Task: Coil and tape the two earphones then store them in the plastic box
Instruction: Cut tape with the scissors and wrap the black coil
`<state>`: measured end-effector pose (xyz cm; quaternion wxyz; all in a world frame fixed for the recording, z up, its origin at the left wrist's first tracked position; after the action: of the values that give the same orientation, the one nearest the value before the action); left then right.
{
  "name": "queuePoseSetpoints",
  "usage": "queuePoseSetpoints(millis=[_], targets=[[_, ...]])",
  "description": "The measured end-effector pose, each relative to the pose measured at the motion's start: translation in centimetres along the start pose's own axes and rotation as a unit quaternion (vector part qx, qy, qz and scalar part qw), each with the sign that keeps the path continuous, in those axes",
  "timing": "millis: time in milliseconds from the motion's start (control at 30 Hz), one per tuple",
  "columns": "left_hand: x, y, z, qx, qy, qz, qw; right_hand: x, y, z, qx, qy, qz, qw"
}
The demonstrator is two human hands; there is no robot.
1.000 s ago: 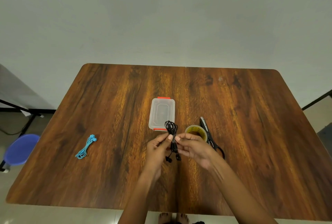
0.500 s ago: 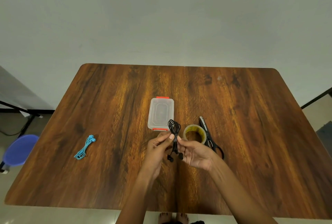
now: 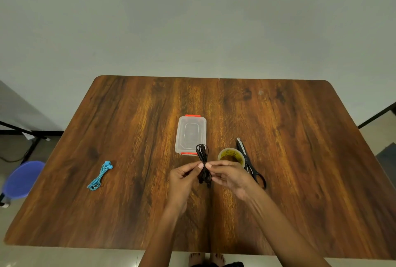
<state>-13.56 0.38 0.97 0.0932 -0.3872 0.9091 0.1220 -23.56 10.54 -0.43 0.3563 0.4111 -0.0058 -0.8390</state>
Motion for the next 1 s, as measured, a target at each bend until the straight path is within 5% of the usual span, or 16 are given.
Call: queuePoseSetpoints(millis=[400,767,1000], targets=[[0.1,-0.5,0.5,0.053,-0.033,0.000,0.998,-0.2,0.3,0.2,-0.058,-0.029,-0.023,0.998],[0.3,-0.1,-0.4,0.228,0.045,-0.032,0.972,-0.6,1.0,0.3,-0.150,-0.103,-0.033,0.983],[0.6,-0.5,0.5,0.160,-0.021,-0.059,0.985,-0.7,0.8,0.8,-0.075,-0.123,-0.037,0.989]])
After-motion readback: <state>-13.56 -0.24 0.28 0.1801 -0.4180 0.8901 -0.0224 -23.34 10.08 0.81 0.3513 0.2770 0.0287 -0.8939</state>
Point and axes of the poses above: each hand's wrist, its own x-axis towards the middle knuckle, its own y-axis out of the palm, z = x × y, the point moved 8 cm from there along x, towards the middle knuckle, and after that the axes turned 2 degrees about x, right-handed, at the moved point
